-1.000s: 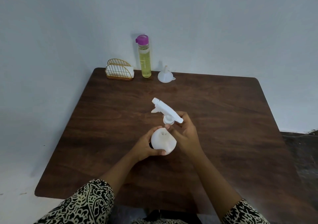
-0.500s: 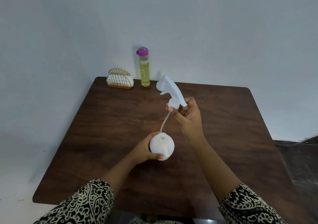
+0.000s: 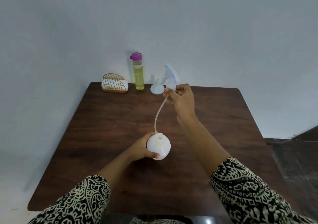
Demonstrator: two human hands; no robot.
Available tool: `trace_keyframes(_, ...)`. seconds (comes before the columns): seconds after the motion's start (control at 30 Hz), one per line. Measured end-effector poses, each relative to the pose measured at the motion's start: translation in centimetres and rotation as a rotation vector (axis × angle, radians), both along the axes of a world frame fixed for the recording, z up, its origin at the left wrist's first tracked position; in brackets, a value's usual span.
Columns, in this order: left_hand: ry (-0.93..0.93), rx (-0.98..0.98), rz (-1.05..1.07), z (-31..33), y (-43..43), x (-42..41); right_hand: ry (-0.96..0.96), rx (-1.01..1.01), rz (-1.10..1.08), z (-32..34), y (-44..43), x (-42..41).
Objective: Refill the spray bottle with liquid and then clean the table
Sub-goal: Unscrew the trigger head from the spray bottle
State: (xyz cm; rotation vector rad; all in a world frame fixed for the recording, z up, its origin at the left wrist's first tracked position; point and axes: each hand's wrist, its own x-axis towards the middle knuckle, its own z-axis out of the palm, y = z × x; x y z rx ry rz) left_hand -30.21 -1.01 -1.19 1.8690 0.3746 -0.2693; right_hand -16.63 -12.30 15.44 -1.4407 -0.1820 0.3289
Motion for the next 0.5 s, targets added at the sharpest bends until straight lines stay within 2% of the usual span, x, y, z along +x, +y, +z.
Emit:
trace_keyframes(0.27,0.043,-0.009,-0.046,0.3,0.4,0.9,0.208,0.051,0.067,2.0,1.3,4.1)
trace_keyframes(0.5,0.029,-0.013,-0.067,0.2,0.3,1.7,0.351,0.008,0.081,3.5,-0.8,8.0)
